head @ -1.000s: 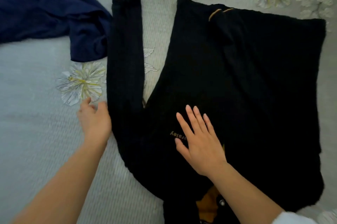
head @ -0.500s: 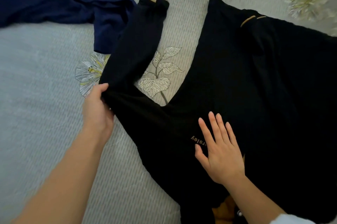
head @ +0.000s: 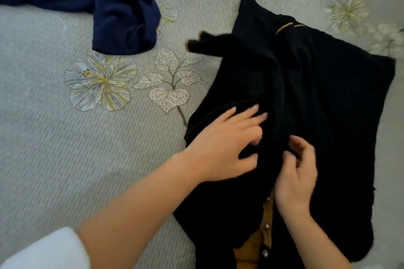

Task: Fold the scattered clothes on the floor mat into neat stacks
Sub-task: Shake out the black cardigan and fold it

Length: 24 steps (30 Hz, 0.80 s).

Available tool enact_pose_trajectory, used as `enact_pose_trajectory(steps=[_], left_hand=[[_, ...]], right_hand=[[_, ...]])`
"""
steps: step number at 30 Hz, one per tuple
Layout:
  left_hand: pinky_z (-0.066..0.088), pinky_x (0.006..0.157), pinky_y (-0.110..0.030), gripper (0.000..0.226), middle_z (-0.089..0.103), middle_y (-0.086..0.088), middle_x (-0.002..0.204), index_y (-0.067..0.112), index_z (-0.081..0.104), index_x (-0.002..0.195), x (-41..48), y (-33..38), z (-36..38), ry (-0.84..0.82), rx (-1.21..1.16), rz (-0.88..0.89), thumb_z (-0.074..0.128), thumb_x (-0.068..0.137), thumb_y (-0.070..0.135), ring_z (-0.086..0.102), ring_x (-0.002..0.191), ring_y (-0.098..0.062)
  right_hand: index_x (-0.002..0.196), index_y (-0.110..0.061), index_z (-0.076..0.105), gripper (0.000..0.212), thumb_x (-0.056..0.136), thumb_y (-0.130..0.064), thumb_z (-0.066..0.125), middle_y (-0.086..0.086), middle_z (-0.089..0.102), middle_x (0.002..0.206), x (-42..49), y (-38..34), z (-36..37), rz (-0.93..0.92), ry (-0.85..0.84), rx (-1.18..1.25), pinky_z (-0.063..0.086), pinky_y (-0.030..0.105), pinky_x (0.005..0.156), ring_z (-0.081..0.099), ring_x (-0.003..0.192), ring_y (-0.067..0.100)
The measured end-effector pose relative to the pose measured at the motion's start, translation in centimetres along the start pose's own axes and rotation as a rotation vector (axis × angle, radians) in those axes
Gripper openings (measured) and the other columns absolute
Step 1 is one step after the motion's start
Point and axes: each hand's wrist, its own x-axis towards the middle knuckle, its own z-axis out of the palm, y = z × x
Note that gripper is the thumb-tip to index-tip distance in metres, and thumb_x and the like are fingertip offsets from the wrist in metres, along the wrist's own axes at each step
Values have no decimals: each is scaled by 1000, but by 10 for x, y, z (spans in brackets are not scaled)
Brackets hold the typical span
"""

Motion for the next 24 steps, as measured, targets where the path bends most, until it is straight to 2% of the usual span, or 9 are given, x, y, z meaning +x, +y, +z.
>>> enact_pose_trajectory(steps=[2,4,6,10,13,15,20,22,24], left_hand=[[3,120,-37,44,10,2,160,26,47,130,-33,-11,27,-198,185,-73,46,90,44,-6,147,-15],[9,120,-39,58,6,2,160,27,32,148,-59,-20,41,-244,307,-105,38,93,46,-4,147,-15],[16,119,-39,57,19,1,158,26,37,146,-65,-25,45,-224,318,-110,41,91,44,11,147,-15],[18,118,-38,57,23,1,157,24,40,144,-63,-27,51,-186,285,-102,45,90,42,14,147,-15],[15,118,-37,62,20,0,158,23,36,146,-64,-28,51,-169,308,-105,46,89,42,12,147,-16],[13,119,-37,69,15,0,159,21,28,150,-64,-28,50,-154,321,-115,47,87,42,10,148,-17],[12,119,-41,77,11,0,161,21,17,152,-64,-28,51,-149,348,-106,47,85,45,9,148,-18],[14,118,-41,76,12,-1,160,22,19,152,-63,-27,51,-167,350,-105,48,85,45,10,148,-18],[15,118,-41,74,14,-1,160,24,22,152,-63,-28,52,-183,348,-103,48,85,44,11,147,-19]], right_hand=[[109,-23,55,25,88,-11,47,-2,59,109,21,-3,-13,72,118,-11,46,26,93,56,96,5],[108,-22,55,23,90,-9,52,0,59,109,36,-8,-15,72,45,-14,45,13,83,56,95,5],[118,-22,52,31,88,-18,60,-4,52,116,48,-19,-5,21,-69,-47,40,9,84,52,105,9],[144,-22,30,78,78,-31,70,2,27,148,80,-40,23,-173,-186,-507,23,39,107,24,135,20],[139,-29,43,55,87,-25,60,1,35,149,103,-46,36,-353,-325,-799,21,44,106,26,137,20],[121,-24,64,34,89,-19,54,-2,61,128,120,-53,35,-362,-326,-607,31,34,101,50,120,16],[96,-9,69,19,86,-9,54,-3,65,87,183,-54,-9,321,214,291,49,22,77,61,87,12],[106,-13,63,19,89,-12,54,2,67,101,190,-33,-28,725,143,553,54,31,77,65,94,17],[121,-12,55,29,93,-15,51,4,64,112,185,-15,-38,896,-26,591,53,32,74,64,99,19]])
